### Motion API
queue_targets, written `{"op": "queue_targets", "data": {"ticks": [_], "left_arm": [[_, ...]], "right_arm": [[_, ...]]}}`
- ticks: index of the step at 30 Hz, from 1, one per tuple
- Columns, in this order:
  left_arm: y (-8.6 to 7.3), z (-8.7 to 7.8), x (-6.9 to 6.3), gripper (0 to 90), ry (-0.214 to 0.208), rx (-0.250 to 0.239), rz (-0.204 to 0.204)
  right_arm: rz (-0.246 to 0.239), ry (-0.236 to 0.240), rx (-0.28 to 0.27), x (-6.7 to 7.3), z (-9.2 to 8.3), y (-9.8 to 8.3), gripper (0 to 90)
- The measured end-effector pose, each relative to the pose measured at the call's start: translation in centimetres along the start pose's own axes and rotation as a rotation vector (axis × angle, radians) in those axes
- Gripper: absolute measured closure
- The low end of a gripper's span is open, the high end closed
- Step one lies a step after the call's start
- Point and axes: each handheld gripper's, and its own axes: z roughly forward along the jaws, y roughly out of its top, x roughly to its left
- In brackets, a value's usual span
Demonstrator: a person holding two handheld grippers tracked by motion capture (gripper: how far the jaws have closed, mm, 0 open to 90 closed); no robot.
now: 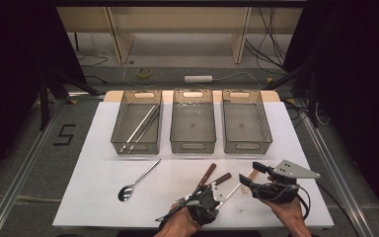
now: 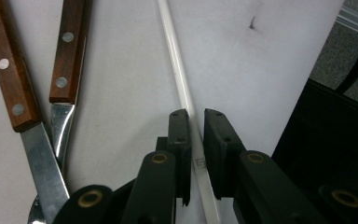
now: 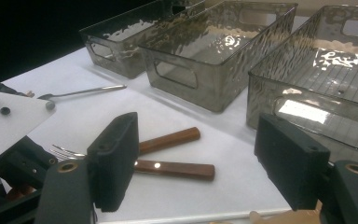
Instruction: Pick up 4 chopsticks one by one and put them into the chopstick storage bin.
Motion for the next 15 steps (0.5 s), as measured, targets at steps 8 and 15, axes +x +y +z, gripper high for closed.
{"op": "queue_targets", "data": {"ticks": [8,15], "left_arm": [[-0.1,0.0,0.8,83.0,0.016,-0.01,-0.042],[-0.1,-0.1,1.6,83.4,0.0,-0.018,-0.073]], "right_arm": [[-0.002,0.004,0.0,0.0,0.0,0.0,31.5],[-0.002,0.005,0.002,0.0,0.0,0.0,31.5]]}}
